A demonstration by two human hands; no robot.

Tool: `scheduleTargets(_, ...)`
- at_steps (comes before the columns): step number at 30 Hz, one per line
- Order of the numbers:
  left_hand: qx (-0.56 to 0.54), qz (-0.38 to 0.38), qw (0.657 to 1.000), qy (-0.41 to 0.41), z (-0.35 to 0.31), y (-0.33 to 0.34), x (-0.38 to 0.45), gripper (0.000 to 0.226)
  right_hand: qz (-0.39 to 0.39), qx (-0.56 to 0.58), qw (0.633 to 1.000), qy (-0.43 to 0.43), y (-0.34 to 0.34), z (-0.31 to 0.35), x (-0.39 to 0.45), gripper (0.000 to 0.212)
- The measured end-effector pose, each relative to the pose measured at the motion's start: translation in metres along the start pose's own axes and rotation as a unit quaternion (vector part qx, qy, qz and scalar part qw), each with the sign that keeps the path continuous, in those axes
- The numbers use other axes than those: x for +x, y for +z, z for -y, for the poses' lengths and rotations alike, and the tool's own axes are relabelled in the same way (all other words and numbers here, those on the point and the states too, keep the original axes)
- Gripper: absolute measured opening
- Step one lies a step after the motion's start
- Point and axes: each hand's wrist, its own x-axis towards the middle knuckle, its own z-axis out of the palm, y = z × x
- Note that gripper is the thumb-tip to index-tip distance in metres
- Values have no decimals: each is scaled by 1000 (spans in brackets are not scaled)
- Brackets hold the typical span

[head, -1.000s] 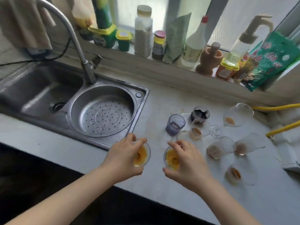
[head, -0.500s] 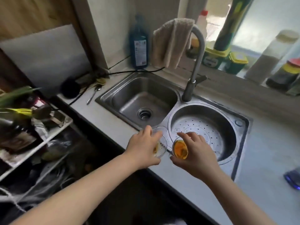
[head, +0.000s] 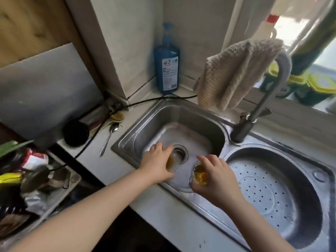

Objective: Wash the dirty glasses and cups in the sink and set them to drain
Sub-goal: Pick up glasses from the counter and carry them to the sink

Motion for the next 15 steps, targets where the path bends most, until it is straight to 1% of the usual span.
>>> scheduleTargets(4, 1, 31, 999, 22, 23, 2, 65, 79, 13, 0, 1000, 20, 11, 4, 42, 83)
scheduleTargets(6, -12, 30, 999, 32, 32, 5, 95, 77, 23, -4, 999, 42, 17, 6, 59, 82)
scheduleTargets(9, 1, 27, 998, 52, 43, 17, 138, 78, 15, 0, 996, 85, 29, 6, 79, 80)
scheduleTargets(11, 31, 31, 997, 71, 51, 26, 170, 80, -7, 14, 993, 119, 39, 7, 90, 80)
scheduleTargets(15, 86, 61, 989, 99, 61, 47, 226, 81, -67, 34, 985, 158, 59, 7, 109, 79)
